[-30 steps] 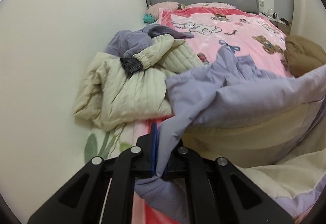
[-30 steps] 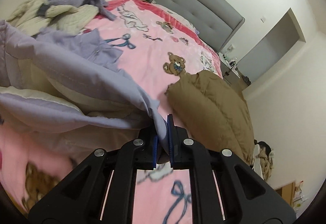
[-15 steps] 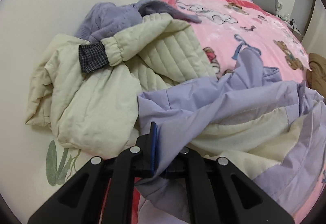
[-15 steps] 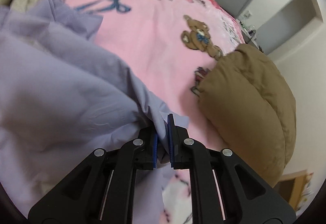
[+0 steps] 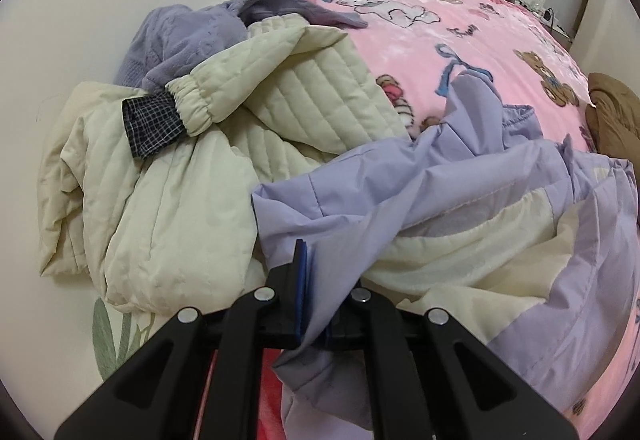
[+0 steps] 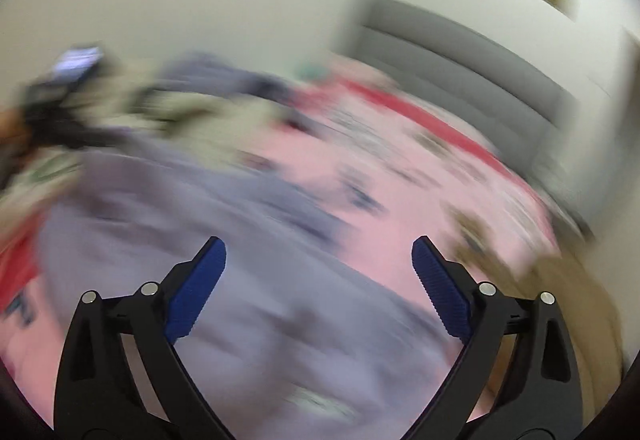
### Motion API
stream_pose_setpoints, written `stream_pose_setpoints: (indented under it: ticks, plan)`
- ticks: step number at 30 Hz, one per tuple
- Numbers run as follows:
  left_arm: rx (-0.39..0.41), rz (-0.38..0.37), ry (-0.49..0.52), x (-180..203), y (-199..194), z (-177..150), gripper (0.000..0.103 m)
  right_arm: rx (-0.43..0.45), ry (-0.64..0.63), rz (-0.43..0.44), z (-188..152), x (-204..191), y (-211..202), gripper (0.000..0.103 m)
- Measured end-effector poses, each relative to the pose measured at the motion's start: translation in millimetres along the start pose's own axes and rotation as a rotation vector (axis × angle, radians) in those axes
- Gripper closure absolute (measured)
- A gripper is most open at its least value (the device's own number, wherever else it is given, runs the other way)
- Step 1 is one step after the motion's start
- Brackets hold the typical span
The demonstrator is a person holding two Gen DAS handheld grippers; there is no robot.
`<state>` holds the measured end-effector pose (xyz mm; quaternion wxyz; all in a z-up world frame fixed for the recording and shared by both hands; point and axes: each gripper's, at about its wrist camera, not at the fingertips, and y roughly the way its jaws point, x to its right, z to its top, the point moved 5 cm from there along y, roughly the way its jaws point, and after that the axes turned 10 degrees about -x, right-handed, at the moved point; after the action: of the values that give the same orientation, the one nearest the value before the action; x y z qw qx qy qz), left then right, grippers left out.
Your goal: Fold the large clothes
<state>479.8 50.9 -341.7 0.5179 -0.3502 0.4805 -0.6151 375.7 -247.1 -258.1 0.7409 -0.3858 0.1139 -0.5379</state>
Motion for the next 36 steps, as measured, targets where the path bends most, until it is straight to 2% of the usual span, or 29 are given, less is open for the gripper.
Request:
stream_pose_setpoints:
  ticks: [2, 3, 5, 8, 11, 14, 16, 17, 18, 20, 23, 24, 25, 27, 28, 33, 36]
  plan:
    - [0.001, -0.009, 0.006, 0, -2, 0, 0.096, 0.035, -0.195, 0.008, 27, -41, 21, 0.013]
    - [0.001, -0.016, 0.011, -1, -3, -1, 0.096, 0.038, -0.251, 0.028, 36, -54, 30, 0.013]
    - [0.003, -0.043, 0.022, -4, -6, -2, 0.096, 0.022, -0.389, 0.122, 55, -85, 53, 0.013]
    - [0.017, -0.061, 0.052, -5, -12, -4, 0.096, -0.031, -0.535, 0.165, 71, -111, 83, 0.013]
    - [0.037, -0.069, 0.094, -3, -16, -6, 0.096, -0.101, -0.601, 0.187, 79, -122, 106, 0.01]
    - [0.042, -0.104, 0.101, -7, -17, -6, 0.096, -0.231, -0.622, 0.315, 78, -128, 130, 0.015]
    - [0.05, -0.137, 0.102, -10, -16, -5, 0.093, -0.278, -0.631, 0.391, 77, -129, 142, 0.042]
    - [0.049, -0.15, 0.108, -11, -15, -4, 0.092, -0.324, -0.609, 0.433, 75, -128, 150, 0.046]
    - [0.05, -0.153, 0.113, -11, -15, -4, 0.091, -0.346, -0.582, 0.459, 73, -124, 152, 0.053]
    - [0.058, -0.144, 0.131, -9, -13, -4, 0.09, -0.381, -0.505, 0.507, 74, -120, 164, 0.06]
    - [0.073, -0.143, 0.139, -8, -16, -4, 0.084, -0.37, -0.447, 0.49, 68, -119, 161, 0.064]
    - [0.084, -0.146, 0.131, -10, -20, -4, 0.075, -0.36, -0.438, 0.476, 69, -119, 160, 0.066]
    - [0.097, -0.147, 0.125, -11, -24, -5, 0.061, -0.353, -0.426, 0.46, 69, -118, 158, 0.068]
    - [0.148, -0.146, 0.117, -15, -37, -9, 0.043, -0.337, -0.405, 0.421, 67, -117, 150, 0.071]
    - [0.179, -0.157, 0.123, -15, -44, -13, 0.04, -0.332, -0.377, 0.411, 68, -114, 147, 0.071]
    - [0.229, -0.176, 0.155, -6, -56, -35, 0.039, -0.328, -0.279, 0.377, 77, -108, 148, 0.073]
    - [0.239, -0.197, 0.155, 1, -57, -48, 0.039, -0.339, -0.289, 0.366, 78, -113, 153, 0.073]
